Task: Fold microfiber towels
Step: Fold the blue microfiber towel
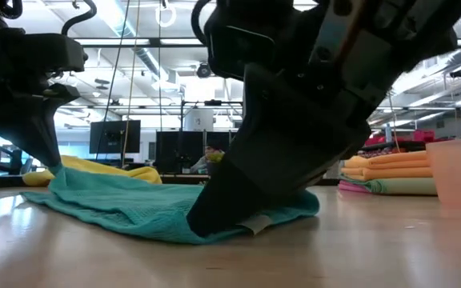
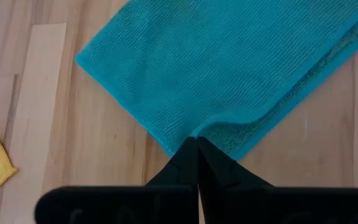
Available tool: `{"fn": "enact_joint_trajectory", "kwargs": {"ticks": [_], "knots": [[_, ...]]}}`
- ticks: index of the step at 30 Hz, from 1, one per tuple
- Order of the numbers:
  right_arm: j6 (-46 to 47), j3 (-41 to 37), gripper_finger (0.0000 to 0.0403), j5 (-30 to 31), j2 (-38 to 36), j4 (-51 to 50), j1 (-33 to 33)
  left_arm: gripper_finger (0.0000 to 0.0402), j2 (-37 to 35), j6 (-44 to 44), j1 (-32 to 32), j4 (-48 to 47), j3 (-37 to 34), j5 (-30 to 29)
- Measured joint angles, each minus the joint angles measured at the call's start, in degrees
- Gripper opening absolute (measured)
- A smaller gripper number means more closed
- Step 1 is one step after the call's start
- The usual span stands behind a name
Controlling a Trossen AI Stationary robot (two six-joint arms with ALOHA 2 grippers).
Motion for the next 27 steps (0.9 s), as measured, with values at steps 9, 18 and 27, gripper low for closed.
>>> {"fn": "enact_joint_trajectory", "kwargs": {"ticks": [9, 18, 27], "knots": [[2.04, 1.05, 0.0002, -0.01, -0.23, -6.39, -0.02, 0.0004, -0.33, -0.11, 0.0, -4.53, 0.0, -0.04], [1.8, 0.95, 0.0002, -0.22, -0.16, -8.14, -0.42, 0.0018, -0.35, -1.9, -0.24, -4.71, 0.0, 1.83], [0.22, 0.71, 0.0002, 0.99, -3.72, -19.9, -1.83, 0.0008, 1.51, -1.27, -2.78, 6.39, -0.64, 7.13]]}}
